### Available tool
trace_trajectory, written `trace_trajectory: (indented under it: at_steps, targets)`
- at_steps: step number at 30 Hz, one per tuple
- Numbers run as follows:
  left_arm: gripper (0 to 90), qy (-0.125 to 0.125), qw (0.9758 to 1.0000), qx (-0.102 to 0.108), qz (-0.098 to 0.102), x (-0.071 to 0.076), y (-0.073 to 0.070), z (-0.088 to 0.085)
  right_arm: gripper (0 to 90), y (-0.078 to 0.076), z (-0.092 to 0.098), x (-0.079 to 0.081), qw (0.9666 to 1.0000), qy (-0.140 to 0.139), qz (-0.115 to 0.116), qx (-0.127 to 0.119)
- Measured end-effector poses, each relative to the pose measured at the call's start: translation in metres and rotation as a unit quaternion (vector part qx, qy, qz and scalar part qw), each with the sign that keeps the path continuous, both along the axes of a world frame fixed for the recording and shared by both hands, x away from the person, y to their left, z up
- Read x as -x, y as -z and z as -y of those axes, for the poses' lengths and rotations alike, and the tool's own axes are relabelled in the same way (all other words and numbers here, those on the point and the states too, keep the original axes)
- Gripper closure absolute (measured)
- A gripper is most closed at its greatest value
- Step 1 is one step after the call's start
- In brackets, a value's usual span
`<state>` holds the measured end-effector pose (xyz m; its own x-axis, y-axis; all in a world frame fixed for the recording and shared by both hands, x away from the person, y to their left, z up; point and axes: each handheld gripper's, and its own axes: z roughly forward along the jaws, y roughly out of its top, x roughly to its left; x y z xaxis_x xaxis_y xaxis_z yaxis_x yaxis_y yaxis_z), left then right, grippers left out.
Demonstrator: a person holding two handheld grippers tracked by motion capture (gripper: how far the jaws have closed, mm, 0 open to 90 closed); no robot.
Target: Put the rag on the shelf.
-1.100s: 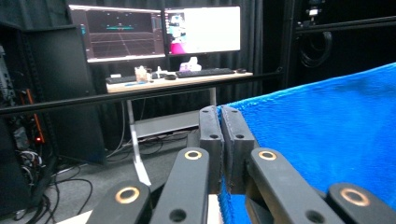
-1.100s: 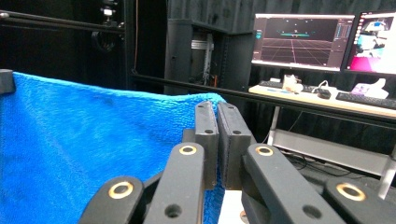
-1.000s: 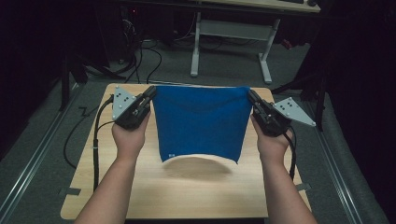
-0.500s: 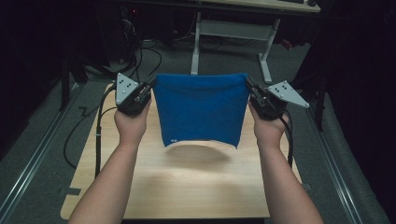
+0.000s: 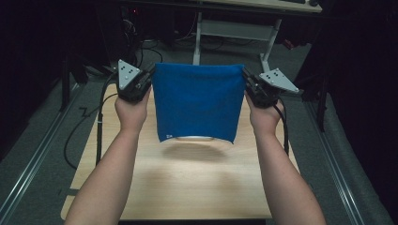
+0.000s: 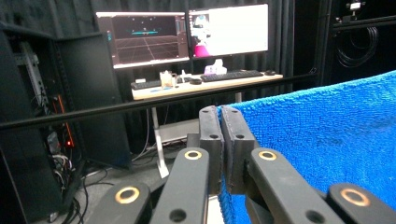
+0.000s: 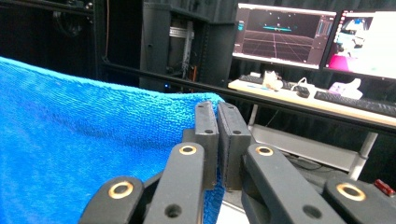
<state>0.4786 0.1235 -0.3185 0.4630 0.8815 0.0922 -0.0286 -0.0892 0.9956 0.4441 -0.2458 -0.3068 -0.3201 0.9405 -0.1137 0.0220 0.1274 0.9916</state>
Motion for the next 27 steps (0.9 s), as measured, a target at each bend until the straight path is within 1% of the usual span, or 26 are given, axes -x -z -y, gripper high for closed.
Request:
trace_trajectory:
  at_steps: [2, 4, 6, 7, 9, 10, 11, 13, 15, 17, 20, 22, 23, 24, 25, 26, 27]
  targets:
    - [88.3, 0.0, 1.0, -0.004, 0.0, -0.003, -0.003, 0.0, 88.0, 0.001, 0.0, -0.005, 1.0, 0.003, -0.005, 0.003]
    - [88.3, -0.002, 1.0, -0.008, 0.005, -0.006, -0.005, 0.001, 88.0, 0.002, -0.001, -0.011, 0.9999, 0.005, -0.008, 0.006]
    - [88.3, -0.003, 1.0, -0.007, 0.001, -0.012, -0.006, 0.001, 88.0, 0.002, -0.001, -0.015, 0.9999, 0.008, -0.009, 0.007]
    - [88.3, -0.004, 1.0, -0.006, 0.0, -0.014, -0.005, 0.002, 88.0, 0.003, -0.002, -0.018, 0.9999, 0.009, -0.008, 0.011]
    - [88.3, -0.008, 0.9999, -0.006, -0.014, -0.023, 0.001, 0.003, 88.0, 0.006, -0.002, -0.025, 0.9998, 0.012, -0.007, 0.014]
    - [88.3, -0.009, 0.9997, -0.007, -0.024, -0.027, 0.006, 0.004, 88.0, 0.008, -0.002, -0.028, 0.9998, 0.011, -0.011, 0.011]
    - [88.2, -0.009, 0.9995, -0.008, -0.03, -0.03, 0.009, 0.005, 88.0, 0.012, -0.002, -0.032, 0.9997, 0.012, -0.018, 0.011]
    - [88.2, -0.012, 0.999, -0.014, -0.04, -0.034, 0.017, 0.006, 88.0, 0.017, -0.002, -0.037, 0.9995, 0.014, -0.024, 0.015]
    - [88.2, -0.006, 0.9978, -0.017, -0.064, -0.041, 0.03, 0.006, 88.0, 0.027, -0.002, -0.042, 0.9991, 0.016, -0.035, 0.018]
    - [88.2, -0.005, 0.9967, -0.025, -0.078, -0.044, 0.04, 0.008, 88.0, 0.035, -0.002, -0.046, 0.9986, 0.02, -0.043, 0.024]
    - [88.1, -0.003, 0.9943, -0.034, -0.101, -0.047, 0.056, 0.009, 88.0, 0.049, 0.0, -0.051, 0.9975, 0.023, -0.061, 0.028]
    - [88.1, -0.004, 0.993, -0.039, -0.111, -0.048, 0.068, 0.01, 88.0, 0.058, -0.001, -0.052, 0.9966, 0.024, -0.071, 0.035]
    - [88.1, -0.003, 0.9914, -0.041, -0.124, -0.05, 0.076, 0.009, 88.0, 0.063, -0.001, -0.052, 0.996, 0.024, -0.076, 0.039]
    - [88.1, -0.003, 0.9905, -0.041, -0.132, -0.05, 0.082, 0.009, 88.0, 0.069, -0.002, -0.054, 0.995, 0.022, -0.085, 0.047]
    - [88.1, -0.003, 0.9902, -0.04, -0.134, -0.05, 0.085, 0.008, 88.0, 0.074, -0.003, -0.054, 0.9946, 0.022, -0.089, 0.048]
    - [88.1, -0.002, 0.9888, -0.039, -0.144, -0.049, 0.091, 0.007, 87.9, 0.076, -0.003, -0.054, 0.9944, 0.022, -0.091, 0.048]
    - [88.1, -0.002, 0.988, -0.04, -0.149, -0.049, 0.095, 0.007, 88.0, 0.082, -0.004, -0.053, 0.9939, 0.019, -0.097, 0.048]
